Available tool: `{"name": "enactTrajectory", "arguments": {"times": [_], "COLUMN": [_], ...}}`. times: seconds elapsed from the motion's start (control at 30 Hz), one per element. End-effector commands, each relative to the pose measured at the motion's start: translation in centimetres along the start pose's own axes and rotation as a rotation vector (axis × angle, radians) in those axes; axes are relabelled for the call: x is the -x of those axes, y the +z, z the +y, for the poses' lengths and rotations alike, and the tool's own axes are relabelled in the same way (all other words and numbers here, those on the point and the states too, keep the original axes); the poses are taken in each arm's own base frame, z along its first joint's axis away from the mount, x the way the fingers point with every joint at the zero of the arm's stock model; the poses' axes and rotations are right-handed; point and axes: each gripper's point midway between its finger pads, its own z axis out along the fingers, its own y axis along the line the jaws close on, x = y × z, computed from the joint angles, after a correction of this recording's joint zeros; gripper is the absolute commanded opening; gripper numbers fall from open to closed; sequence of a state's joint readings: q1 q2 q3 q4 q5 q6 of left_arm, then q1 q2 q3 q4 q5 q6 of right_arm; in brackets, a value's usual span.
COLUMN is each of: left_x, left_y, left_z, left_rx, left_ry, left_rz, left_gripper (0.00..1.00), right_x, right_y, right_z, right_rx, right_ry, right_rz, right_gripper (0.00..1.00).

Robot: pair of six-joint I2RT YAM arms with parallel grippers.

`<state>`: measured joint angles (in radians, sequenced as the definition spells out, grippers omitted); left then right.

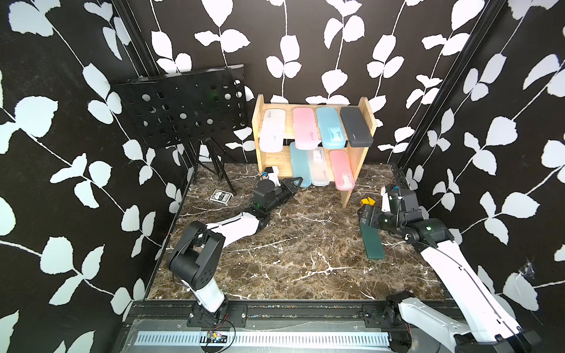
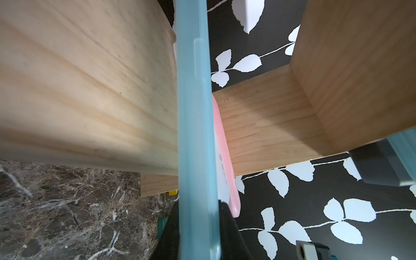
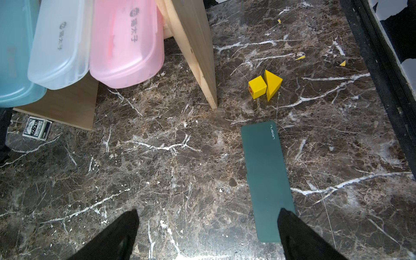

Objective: Remove the pencil cases from the shelf
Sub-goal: Pick up the pencil case from the shelf.

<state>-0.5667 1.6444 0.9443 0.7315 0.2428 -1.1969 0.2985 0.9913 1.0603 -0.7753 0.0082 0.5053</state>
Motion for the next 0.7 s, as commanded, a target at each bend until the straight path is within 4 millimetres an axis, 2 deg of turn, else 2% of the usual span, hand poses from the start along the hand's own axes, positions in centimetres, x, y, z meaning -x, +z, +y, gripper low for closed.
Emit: {"name": "enactTrajectory", "arguments": {"times": [0.0, 0.17, 0.33, 0.43, 0.53, 0.6, 0.67], "left_x": [-0.1, -0.8, -1.6, -2.4, -3.3, -3.7, -3.8], "left_y": [-1.7, -4.3, -8.0, -10.4, -12.7, -14.3, -15.8], "left_z": [0.0, -0.5, -0.6, -0.5, 0.5, 1.2, 1.1], "left_rx": [0.025, 0.045, 0.077, 0.061, 0.081, 0.088, 0.071], "left_ry": [0.072, 0.250, 0.451, 0.565, 0.658, 0.695, 0.726], "left_rz": [-0.007, 0.017, 0.037, 0.038, 0.047, 0.033, -0.001], "left_gripper": [0.00, 0.00, 0.00, 0.00, 0.00, 0.00, 0.00], "right_x": [1.7, 1.9, 1.5, 1.2, 1.1, 1.7, 2.5], "right_y": [-2.0, -3.4, -4.1, -4.2, -4.2, -4.4, -4.2], "right_z": [1.3, 3.3, 7.2, 11.3, 16.2, 20.2, 23.2], "right_rx": [0.030, 0.070, 0.172, 0.284, 0.429, 0.583, 0.694], "right_ry": [-0.021, -0.059, -0.102, -0.132, -0.119, -0.066, -0.020], "right_rz": [-0.064, -0.099, -0.111, -0.129, -0.149, -0.175, -0.201], "right_gripper": [0.99, 0.99, 0.99, 1.00, 0.99, 0.99, 0.99]}}
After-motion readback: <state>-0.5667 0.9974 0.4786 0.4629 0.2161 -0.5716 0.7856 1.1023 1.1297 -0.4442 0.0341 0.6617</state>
